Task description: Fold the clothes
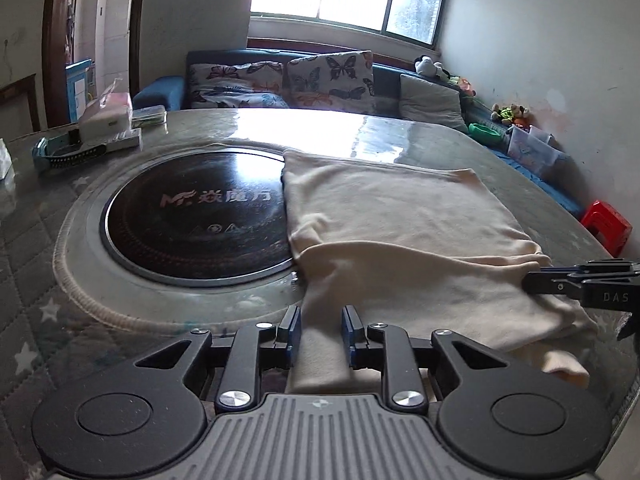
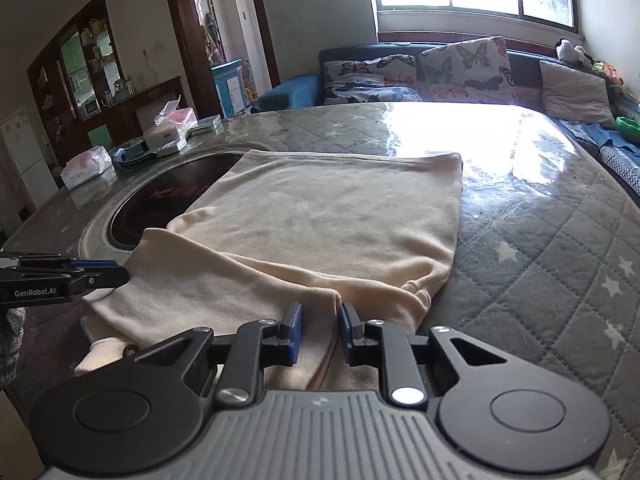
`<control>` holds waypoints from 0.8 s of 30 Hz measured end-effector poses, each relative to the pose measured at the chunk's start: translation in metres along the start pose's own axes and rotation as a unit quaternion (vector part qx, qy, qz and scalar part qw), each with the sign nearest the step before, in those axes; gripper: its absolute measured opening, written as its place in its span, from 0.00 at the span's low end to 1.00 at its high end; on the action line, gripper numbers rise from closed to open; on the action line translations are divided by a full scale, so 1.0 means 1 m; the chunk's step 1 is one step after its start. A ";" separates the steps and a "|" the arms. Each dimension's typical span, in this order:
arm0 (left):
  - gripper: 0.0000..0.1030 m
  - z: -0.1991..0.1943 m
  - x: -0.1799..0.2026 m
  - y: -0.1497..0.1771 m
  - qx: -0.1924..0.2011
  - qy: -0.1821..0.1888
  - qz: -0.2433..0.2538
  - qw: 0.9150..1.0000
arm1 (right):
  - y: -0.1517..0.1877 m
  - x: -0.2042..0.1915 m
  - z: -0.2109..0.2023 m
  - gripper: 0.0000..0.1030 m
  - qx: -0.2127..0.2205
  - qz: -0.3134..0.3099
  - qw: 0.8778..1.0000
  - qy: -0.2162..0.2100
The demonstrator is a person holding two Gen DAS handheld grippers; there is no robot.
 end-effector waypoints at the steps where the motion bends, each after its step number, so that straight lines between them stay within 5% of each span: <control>1: 0.23 0.000 -0.002 -0.001 -0.002 -0.002 -0.004 1.000 | 0.000 0.000 0.000 0.14 0.000 -0.001 1.000 0.002; 8: 0.22 -0.001 0.030 -0.028 0.030 0.064 0.016 0.997 | -0.002 -0.002 -0.001 0.09 0.005 -0.005 1.000 0.012; 17: 0.22 0.030 -0.011 -0.023 0.003 0.017 -0.052 0.998 | -0.010 0.010 -0.006 0.04 0.012 -0.011 0.999 0.052; 24: 0.21 0.012 -0.001 -0.027 0.020 0.011 -0.013 1.000 | -0.016 -0.005 -0.015 0.06 0.033 -0.034 0.998 0.030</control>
Point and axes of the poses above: each gripper's, at about its wrist camera, not at the fingertips, and z roughly the way its jaws point, x to its right, y to its underside, the point moved 6 cm from there along z, roughly the way its jaws point, and after that the axes turned 2 degrees about y, right-handed, at the moved point
